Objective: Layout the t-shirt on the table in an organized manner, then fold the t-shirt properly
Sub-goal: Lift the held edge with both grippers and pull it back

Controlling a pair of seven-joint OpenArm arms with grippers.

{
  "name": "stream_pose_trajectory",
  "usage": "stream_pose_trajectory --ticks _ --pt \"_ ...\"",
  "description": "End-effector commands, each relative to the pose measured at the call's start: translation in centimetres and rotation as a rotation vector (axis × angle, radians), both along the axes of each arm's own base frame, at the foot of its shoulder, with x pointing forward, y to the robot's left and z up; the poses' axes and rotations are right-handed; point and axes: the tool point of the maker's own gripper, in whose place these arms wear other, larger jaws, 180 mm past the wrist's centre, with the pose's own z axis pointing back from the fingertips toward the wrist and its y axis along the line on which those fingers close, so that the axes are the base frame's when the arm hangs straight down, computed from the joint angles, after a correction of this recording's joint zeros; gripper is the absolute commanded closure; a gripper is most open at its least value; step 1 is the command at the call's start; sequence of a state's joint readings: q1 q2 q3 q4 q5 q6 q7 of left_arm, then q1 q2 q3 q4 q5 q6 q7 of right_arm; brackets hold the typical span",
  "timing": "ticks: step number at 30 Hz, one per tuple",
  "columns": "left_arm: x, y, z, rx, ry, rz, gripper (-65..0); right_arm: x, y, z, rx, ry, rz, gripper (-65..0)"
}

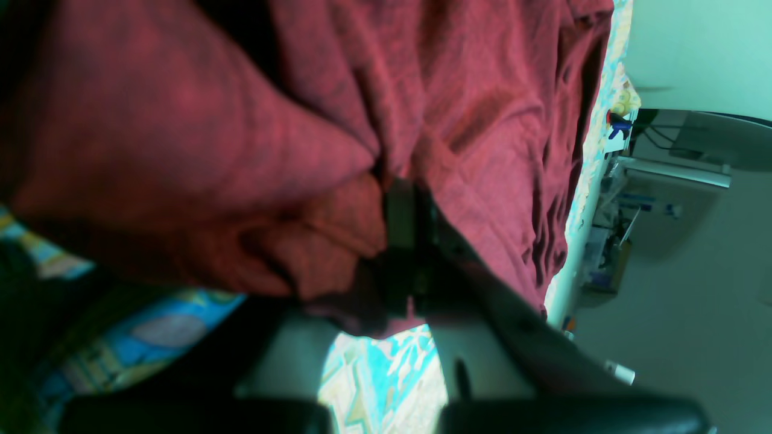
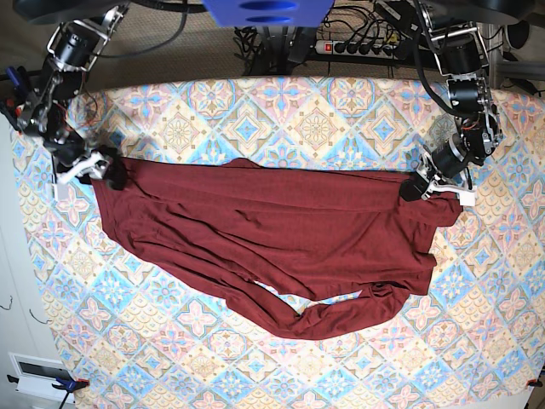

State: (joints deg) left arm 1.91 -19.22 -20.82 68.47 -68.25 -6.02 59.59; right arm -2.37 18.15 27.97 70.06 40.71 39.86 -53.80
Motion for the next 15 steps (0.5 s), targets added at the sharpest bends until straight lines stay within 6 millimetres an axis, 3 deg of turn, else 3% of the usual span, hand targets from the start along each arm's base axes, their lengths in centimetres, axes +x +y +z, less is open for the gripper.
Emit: stream_pose_trajectory --ticks 1,15 --pt "0.2 0.9 0.5 0.020 -0.009 0.006 0.0 0.2 -0.5 0.5 -0.016 -0.006 0.007 -56.1" --pt "0.0 0.5 0.5 0.008 0.001 -0.013 0.0 0.0 2.7 -0.9 -0.027 0.043 0.122 -56.1"
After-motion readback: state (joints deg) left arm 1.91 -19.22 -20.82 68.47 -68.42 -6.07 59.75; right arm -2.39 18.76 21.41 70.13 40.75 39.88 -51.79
